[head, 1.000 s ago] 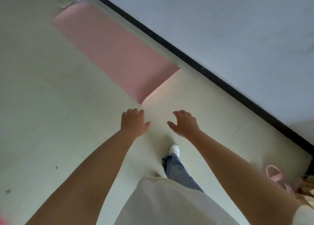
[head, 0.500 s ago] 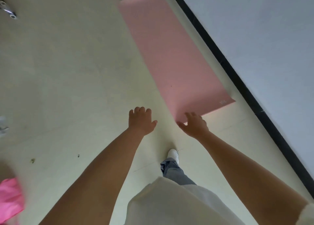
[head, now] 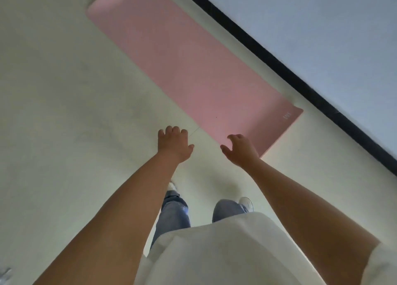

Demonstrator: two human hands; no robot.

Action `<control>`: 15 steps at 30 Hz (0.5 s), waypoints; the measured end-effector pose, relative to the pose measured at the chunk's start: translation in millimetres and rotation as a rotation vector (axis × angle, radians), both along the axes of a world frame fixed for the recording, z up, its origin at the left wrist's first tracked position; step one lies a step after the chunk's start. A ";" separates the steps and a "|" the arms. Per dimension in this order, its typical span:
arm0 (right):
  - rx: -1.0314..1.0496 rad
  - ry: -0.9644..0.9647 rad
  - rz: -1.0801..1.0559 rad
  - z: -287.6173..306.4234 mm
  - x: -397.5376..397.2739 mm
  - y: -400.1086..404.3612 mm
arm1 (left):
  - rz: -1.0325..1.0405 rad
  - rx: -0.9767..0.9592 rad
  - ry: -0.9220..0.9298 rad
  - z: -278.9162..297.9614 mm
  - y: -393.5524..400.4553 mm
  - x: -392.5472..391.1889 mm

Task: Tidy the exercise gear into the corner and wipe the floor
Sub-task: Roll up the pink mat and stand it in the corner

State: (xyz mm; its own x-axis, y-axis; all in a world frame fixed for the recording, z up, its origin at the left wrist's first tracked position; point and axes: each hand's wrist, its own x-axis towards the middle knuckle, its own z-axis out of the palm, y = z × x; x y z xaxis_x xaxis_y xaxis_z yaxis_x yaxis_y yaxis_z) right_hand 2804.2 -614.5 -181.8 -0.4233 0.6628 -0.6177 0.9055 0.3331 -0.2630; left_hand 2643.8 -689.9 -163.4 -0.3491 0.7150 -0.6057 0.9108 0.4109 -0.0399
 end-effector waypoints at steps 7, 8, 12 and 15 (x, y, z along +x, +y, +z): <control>-0.132 -0.161 -0.334 -26.4 14.5 8.5 | -0.316 -0.072 -0.023 -23.5 86.6 -37.1; -0.144 -0.175 -0.395 -30.5 20.6 14.9 | -0.360 -0.078 -0.024 -27.7 100.3 -34.7; -0.184 -0.206 -0.563 -51.4 42.1 45.4 | -0.508 -0.100 -0.017 -48.5 149.5 -19.9; -0.207 -0.206 -0.682 -73.4 53.4 72.7 | -0.596 -0.111 -0.023 -74.2 184.8 -9.4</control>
